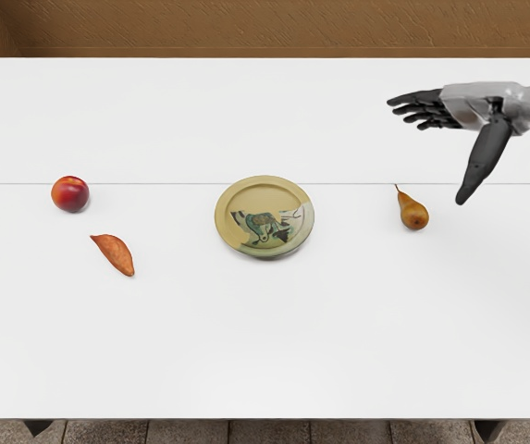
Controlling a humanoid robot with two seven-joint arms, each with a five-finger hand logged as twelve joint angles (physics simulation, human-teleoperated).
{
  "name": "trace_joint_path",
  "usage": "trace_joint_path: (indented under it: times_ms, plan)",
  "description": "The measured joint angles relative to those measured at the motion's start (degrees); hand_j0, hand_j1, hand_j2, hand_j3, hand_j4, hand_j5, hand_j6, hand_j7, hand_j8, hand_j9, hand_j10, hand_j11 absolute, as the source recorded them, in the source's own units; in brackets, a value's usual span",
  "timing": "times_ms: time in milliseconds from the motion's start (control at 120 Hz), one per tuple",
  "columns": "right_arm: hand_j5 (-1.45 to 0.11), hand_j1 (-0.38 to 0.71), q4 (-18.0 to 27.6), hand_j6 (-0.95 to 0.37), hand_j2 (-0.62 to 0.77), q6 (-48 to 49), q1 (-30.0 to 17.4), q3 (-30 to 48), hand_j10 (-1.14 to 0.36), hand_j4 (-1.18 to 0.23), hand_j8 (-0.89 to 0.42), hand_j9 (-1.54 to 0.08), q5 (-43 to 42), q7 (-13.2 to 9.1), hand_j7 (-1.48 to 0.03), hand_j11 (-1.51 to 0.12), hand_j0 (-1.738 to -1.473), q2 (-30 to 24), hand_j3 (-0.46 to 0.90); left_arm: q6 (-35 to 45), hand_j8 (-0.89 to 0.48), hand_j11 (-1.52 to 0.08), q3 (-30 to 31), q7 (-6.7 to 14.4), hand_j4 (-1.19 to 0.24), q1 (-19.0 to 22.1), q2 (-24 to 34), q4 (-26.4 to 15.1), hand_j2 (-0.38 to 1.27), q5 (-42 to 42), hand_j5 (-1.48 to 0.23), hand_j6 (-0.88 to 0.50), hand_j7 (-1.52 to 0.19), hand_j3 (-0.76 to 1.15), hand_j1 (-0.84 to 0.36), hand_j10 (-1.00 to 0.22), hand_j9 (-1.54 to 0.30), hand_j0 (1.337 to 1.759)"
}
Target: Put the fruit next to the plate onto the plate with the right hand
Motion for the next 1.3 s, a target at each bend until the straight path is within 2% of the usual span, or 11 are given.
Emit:
trace_joint_path:
  times_ms: [92,150,283,333,375,425,492,567,692,817,1300]
  plan:
    - [-0.04,-0.32,-0.43,-0.03,0.0,0.0,-0.56,0.08,-0.03,-0.03,-0.03,-0.04,0.0,-0.63,-0.04,-0.04,-1.658,0.69,0.0,0.0,0.0,0.0,0.0,0.0,0.0,0.0,0.0,0.0,0.0,0.0,0.0,0.0,0.0,0.0,0.35,0.0,0.0,1.658]
    - [-0.04,-0.32,-0.49,-0.03,0.0,0.0,-0.68,0.33,-0.03,-0.03,-0.03,-0.04,0.06,-2.79,-0.04,-0.04,-1.658,2.97,0.0,0.01,0.0,0.0,0.0,0.0,0.0,0.01,0.0,0.0,0.0,0.0,0.0,0.0,0.0,0.0,0.35,0.0,0.0,1.658]
    - [-0.04,-0.32,1.07,-0.03,0.0,0.0,-0.08,0.69,-0.03,-0.03,-0.03,-0.04,0.33,-13.53,-0.04,-0.04,-1.658,6.1,0.0,0.0,0.0,0.0,0.0,0.0,0.0,0.0,0.0,0.0,0.0,0.0,0.0,0.0,0.0,0.0,0.35,0.0,0.0,1.658]
    - [-0.04,-0.32,2.08,-0.03,0.0,0.01,0.8,1.76,-0.03,-0.03,-0.03,-0.04,0.32,-19.71,-0.04,-0.04,-1.658,6.38,0.0,0.01,0.0,0.0,-0.01,0.0,0.0,0.0,0.0,0.0,0.0,0.0,0.0,0.0,0.0,0.0,0.35,0.0,0.0,1.658]
    - [-0.04,-0.32,3.29,-0.03,0.0,0.01,1.32,3.45,-0.03,-0.03,-0.03,-0.04,0.22,-23.58,-0.04,-0.04,-1.658,6.59,0.0,0.0,0.0,0.0,-0.01,0.0,0.0,0.0,0.0,0.0,0.0,0.0,0.0,0.0,0.0,0.0,0.35,0.0,0.0,1.658]
    - [-0.04,-0.32,5.41,-0.03,-0.01,0.01,1.71,5.06,-0.03,-0.03,-0.03,-0.04,-0.34,-26.58,-0.04,-0.04,-1.658,6.26,0.0,0.0,0.0,0.0,0.0,0.0,0.0,0.0,0.0,0.0,0.0,0.0,0.0,0.0,0.0,0.0,0.35,0.0,0.0,1.658]
    - [-0.04,-0.31,9.67,-0.03,-0.01,0.0,1.47,6.03,-0.03,-0.03,-0.03,-0.04,-2.55,-28.89,-0.04,-0.04,-1.658,5.56,0.0,0.0,0.0,0.0,0.0,0.0,0.0,0.0,0.0,0.0,0.0,0.0,0.0,0.0,0.0,0.0,0.35,0.0,0.0,1.658]
    - [-0.04,-0.31,14.57,-0.03,-0.01,-0.41,0.27,6.3,-0.03,-0.03,-0.03,-0.04,-5.46,-30.21,-0.04,-0.04,-1.658,4.57,0.0,0.01,0.0,0.0,-0.01,0.0,0.0,0.0,0.0,0.0,0.0,0.0,0.0,0.0,0.0,0.0,0.35,0.0,0.0,1.658]
    - [-0.04,-0.31,22.21,-0.03,-0.01,-9.3,-3.96,5.13,-0.03,-0.03,-0.03,-0.04,-13.68,-31.08,-0.04,-0.04,-1.658,4.3,0.0,0.0,0.0,0.0,-0.01,0.0,0.0,0.01,0.0,0.0,0.0,0.0,0.0,0.0,0.0,0.0,0.35,0.0,0.0,1.658]
    - [-0.04,-0.31,25.6,-0.04,-0.01,-19.23,-8.54,4.69,-0.03,-0.03,-0.03,-0.04,-20.48,-31.34,-0.04,-0.04,-1.658,4.75,0.0,-0.01,0.0,0.0,0.0,0.0,0.0,0.0,0.0,0.0,0.0,0.0,0.0,0.0,0.0,0.0,0.35,0.0,0.0,1.658]
    - [-0.07,-0.29,12.88,-0.06,-0.01,-31.07,-13.77,3.58,-0.05,-0.06,-0.06,-0.07,-26.77,-31.45,-0.07,-0.07,-1.658,14.63,0.0,0.01,0.0,0.0,0.0,0.0,0.0,0.0,0.0,0.0,0.0,0.0,0.0,0.0,0.0,0.0,0.35,0.0,0.0,1.658]
